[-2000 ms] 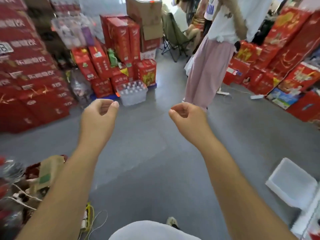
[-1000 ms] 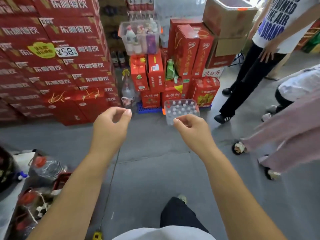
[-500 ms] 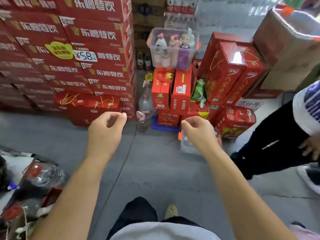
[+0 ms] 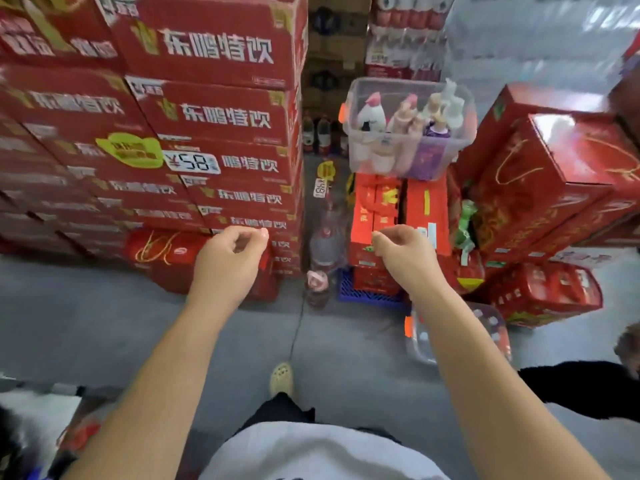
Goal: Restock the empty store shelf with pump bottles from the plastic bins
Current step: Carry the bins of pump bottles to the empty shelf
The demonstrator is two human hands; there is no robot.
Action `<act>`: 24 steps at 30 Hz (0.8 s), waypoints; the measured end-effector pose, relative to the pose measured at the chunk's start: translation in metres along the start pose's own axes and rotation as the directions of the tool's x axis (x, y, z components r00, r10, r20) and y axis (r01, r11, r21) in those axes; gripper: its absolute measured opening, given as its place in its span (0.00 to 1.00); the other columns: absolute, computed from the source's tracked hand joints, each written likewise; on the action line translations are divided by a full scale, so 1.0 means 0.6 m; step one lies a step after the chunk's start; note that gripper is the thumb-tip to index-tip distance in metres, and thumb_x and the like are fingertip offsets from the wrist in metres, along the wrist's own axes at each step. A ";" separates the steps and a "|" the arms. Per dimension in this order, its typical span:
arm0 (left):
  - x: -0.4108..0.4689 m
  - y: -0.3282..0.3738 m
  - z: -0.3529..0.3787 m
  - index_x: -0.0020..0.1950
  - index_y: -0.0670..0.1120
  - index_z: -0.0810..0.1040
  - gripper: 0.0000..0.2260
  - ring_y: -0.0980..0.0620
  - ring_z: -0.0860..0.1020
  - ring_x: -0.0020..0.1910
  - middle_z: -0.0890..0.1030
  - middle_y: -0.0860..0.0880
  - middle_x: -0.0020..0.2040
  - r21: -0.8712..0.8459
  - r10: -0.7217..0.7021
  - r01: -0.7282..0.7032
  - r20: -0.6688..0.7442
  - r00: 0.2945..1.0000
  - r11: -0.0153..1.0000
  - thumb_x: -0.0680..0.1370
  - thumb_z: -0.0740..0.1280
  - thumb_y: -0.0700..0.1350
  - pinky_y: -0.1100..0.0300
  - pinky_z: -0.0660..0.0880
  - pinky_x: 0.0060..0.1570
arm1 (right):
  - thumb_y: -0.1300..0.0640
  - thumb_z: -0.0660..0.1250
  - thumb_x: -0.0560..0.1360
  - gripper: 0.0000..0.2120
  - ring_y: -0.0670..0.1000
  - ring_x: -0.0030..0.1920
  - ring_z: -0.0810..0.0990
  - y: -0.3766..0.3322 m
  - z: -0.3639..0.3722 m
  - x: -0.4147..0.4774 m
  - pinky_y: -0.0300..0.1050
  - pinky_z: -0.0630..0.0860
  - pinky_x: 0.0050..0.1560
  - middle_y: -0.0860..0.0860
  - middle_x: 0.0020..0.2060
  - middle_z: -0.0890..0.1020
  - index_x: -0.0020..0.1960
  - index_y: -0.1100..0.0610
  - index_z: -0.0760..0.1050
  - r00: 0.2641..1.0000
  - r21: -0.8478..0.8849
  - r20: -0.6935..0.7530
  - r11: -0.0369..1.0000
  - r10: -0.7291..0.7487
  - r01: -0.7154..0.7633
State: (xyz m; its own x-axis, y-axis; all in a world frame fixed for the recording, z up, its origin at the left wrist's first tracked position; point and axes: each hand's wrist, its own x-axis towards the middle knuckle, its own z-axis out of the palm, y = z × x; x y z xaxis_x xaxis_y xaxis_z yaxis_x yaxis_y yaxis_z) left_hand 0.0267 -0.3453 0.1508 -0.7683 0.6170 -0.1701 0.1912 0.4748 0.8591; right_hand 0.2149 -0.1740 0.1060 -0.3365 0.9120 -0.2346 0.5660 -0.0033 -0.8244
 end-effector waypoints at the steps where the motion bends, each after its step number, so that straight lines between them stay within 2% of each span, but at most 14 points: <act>1: 0.044 0.011 0.000 0.53 0.53 0.81 0.10 0.60 0.79 0.50 0.82 0.59 0.48 0.014 0.013 -0.014 0.037 0.999 1.000 0.79 0.65 0.56 0.60 0.75 0.50 | 0.46 0.66 0.79 0.13 0.48 0.53 0.82 -0.015 0.010 0.027 0.43 0.74 0.50 0.47 0.50 0.85 0.58 0.52 0.81 1.000 0.018 -0.017 1.000 0.017 -0.017; 3: 0.126 0.039 0.008 0.53 0.53 0.80 0.10 0.56 0.80 0.51 0.83 0.57 0.49 0.029 0.028 -0.031 0.113 0.993 0.999 0.79 0.64 0.57 0.56 0.76 0.54 | 0.47 0.67 0.79 0.13 0.48 0.53 0.81 -0.037 0.021 0.078 0.41 0.75 0.50 0.46 0.51 0.84 0.59 0.52 0.80 0.997 0.047 -0.058 0.998 0.055 -0.053; 6: 0.237 0.082 0.049 0.51 0.52 0.80 0.11 0.54 0.81 0.50 0.83 0.55 0.48 0.051 0.031 -0.044 0.218 0.976 0.998 0.79 0.64 0.58 0.53 0.78 0.55 | 0.49 0.67 0.79 0.12 0.47 0.51 0.81 -0.055 0.016 0.151 0.35 0.73 0.42 0.47 0.49 0.84 0.58 0.54 0.80 0.983 0.050 -0.139 0.992 0.122 -0.116; 8: 0.284 0.099 0.077 0.51 0.52 0.80 0.13 0.53 0.81 0.50 0.83 0.54 0.48 0.057 0.038 -0.054 0.243 0.969 0.997 0.78 0.64 0.59 0.54 0.78 0.51 | 0.50 0.68 0.78 0.13 0.51 0.52 0.83 -0.052 0.007 0.188 0.43 0.79 0.48 0.50 0.49 0.85 0.58 0.55 0.81 0.971 0.072 -0.187 0.988 0.146 -0.135; 10: 0.347 0.118 0.117 0.53 0.51 0.80 0.14 0.54 0.80 0.49 0.83 0.54 0.48 0.078 0.025 -0.049 0.277 0.961 0.996 0.78 0.64 0.60 0.59 0.74 0.44 | 0.49 0.69 0.78 0.13 0.52 0.54 0.83 -0.049 -0.008 0.249 0.49 0.79 0.56 0.51 0.50 0.85 0.57 0.55 0.81 0.953 0.085 -0.229 0.979 0.199 -0.184; 15: 0.487 0.158 0.239 0.56 0.49 0.78 0.16 0.60 0.76 0.45 0.81 0.53 0.50 0.082 0.005 -0.030 0.291 0.957 0.996 0.79 0.63 0.59 0.65 0.66 0.38 | 0.46 0.69 0.76 0.17 0.53 0.56 0.82 -0.037 -0.067 0.413 0.54 0.79 0.61 0.49 0.53 0.84 0.61 0.54 0.80 0.921 0.066 -0.298 0.968 0.249 -0.240; 17: 0.548 0.167 0.297 0.57 0.48 0.78 0.17 0.57 0.77 0.46 0.80 0.52 0.51 0.067 -0.041 0.024 0.265 0.963 0.997 0.79 0.63 0.60 0.62 0.68 0.41 | 0.46 0.69 0.77 0.19 0.53 0.56 0.81 -0.025 -0.096 0.483 0.51 0.77 0.60 0.50 0.54 0.83 0.62 0.56 0.79 0.913 0.050 -0.322 0.968 0.250 -0.247; 19: 0.606 0.183 0.356 0.57 0.47 0.77 0.19 0.51 0.76 0.50 0.79 0.51 0.50 0.050 -0.105 0.095 0.250 0.962 0.994 0.79 0.61 0.61 0.56 0.69 0.45 | 0.46 0.68 0.77 0.20 0.56 0.57 0.80 -0.006 -0.134 0.558 0.49 0.74 0.57 0.56 0.55 0.82 0.62 0.60 0.78 0.893 0.014 -0.364 0.960 0.264 -0.279; 21: 0.665 0.201 0.414 0.54 0.46 0.75 0.18 0.48 0.73 0.48 0.75 0.51 0.44 0.096 -0.145 0.125 0.234 0.961 0.987 0.82 0.57 0.60 0.54 0.67 0.41 | 0.42 0.65 0.75 0.25 0.62 0.58 0.79 0.018 -0.176 0.635 0.54 0.75 0.59 0.61 0.54 0.82 0.58 0.61 0.79 0.864 -0.018 -0.418 0.949 0.280 -0.316; 22: 0.693 0.209 0.441 0.55 0.45 0.76 0.18 0.47 0.73 0.50 0.75 0.48 0.45 0.122 -0.163 0.139 0.216 0.963 0.983 0.82 0.56 0.58 0.54 0.67 0.42 | 0.40 0.63 0.74 0.26 0.65 0.59 0.78 0.033 -0.197 0.676 0.57 0.74 0.61 0.62 0.55 0.82 0.58 0.61 0.79 0.856 -0.041 -0.429 0.941 0.288 -0.337; 23: 0.723 0.213 0.467 0.59 0.42 0.76 0.21 0.44 0.74 0.54 0.77 0.45 0.50 0.149 -0.182 0.155 0.195 0.964 0.977 0.83 0.55 0.58 0.53 0.68 0.47 | 0.41 0.61 0.75 0.27 0.66 0.61 0.77 0.046 -0.216 0.717 0.58 0.73 0.63 0.64 0.57 0.81 0.60 0.63 0.78 0.852 -0.065 -0.431 0.931 0.298 -0.358; 24: 0.753 0.213 0.492 0.66 0.40 0.74 0.25 0.42 0.74 0.62 0.77 0.40 0.60 0.179 -0.214 0.183 0.173 0.961 0.967 0.83 0.54 0.58 0.52 0.68 0.56 | 0.42 0.60 0.77 0.29 0.67 0.64 0.75 0.060 -0.234 0.760 0.58 0.70 0.65 0.66 0.60 0.79 0.64 0.65 0.76 0.847 -0.084 -0.429 0.920 0.312 -0.382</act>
State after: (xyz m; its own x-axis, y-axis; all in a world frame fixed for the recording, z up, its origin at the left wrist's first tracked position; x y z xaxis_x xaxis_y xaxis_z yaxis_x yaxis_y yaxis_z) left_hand -0.1156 0.1797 0.0411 -0.6738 0.6003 -0.4309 0.1538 0.6843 0.7128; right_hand 0.1873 0.2990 0.0417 0.2146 0.9479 -0.2353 0.7126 -0.3168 -0.6260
